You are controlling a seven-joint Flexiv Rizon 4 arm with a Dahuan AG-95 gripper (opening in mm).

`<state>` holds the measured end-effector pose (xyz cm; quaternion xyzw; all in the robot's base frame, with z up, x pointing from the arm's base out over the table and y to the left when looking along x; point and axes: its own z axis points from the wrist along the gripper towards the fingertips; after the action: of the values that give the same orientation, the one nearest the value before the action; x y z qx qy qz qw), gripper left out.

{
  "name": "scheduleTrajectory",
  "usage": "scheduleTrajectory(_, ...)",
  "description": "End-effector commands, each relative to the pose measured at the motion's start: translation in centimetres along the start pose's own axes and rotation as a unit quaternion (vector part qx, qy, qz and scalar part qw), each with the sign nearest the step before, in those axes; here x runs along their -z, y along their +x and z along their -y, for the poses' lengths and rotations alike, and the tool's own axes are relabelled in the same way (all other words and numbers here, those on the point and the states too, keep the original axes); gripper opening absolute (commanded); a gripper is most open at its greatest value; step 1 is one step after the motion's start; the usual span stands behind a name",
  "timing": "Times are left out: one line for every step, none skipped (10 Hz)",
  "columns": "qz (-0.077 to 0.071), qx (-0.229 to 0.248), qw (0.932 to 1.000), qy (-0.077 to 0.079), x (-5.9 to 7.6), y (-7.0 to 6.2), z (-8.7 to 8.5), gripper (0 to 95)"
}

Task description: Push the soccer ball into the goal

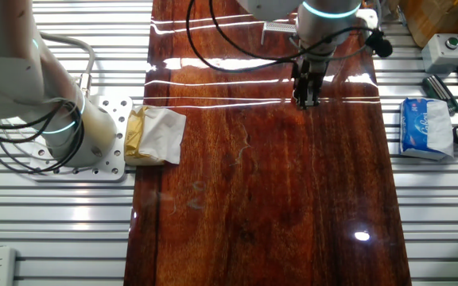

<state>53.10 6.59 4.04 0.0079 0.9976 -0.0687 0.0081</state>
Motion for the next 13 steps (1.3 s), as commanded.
scheduleTrajectory(0.003, -0.005, 1.0000, -0.002, 0.03, 0.06, 0.07, 0.0)
scheduleTrajectory(0.003, 0.006, 1.0000, 0.004, 0.03, 0.06, 0.07, 0.0)
scheduleTrajectory(0.004, 0.019, 0.9998, 0.009, 0.03, 0.06, 0.07, 0.0)
scheduleTrajectory(0.005, 0.033, 0.9993, 0.014, 0.03, 0.06, 0.07, 0.0)
scheduleTrajectory(0.005, 0.037, 0.9992, 0.011, 0.03, 0.06, 0.07, 0.0)
scheduleTrajectory(0.005, 0.048, 0.9988, 0.011, 0.03, 0.06, 0.07, 0.0)
scheduleTrajectory(0.005, 0.052, 0.9986, 0.009, 0.03, 0.06, 0.07, 0.0)
scheduleTrajectory(0.005, 0.053, 0.9986, 0.007, 0.03, 0.06, 0.07, 0.0)
scheduleTrajectory(0.005, 0.064, 0.9980, 0.005, 0.03, 0.06, 0.07, 0.0)
scheduleTrajectory(0.007, 0.074, 0.9972, 0.002, 0.03, 0.06, 0.07, 0.0)
scheduleTrajectory(0.010, 0.073, 0.9973, 0.003, 0.03, 0.06, 0.07, 0.0)
scheduleTrajectory(0.011, 0.073, 0.9973, 0.003, 0.03, 0.06, 0.07, 0.0)
scheduleTrajectory(0.012, 0.071, 0.9974, 0.003, 0.03, 0.06, 0.07, 0.0)
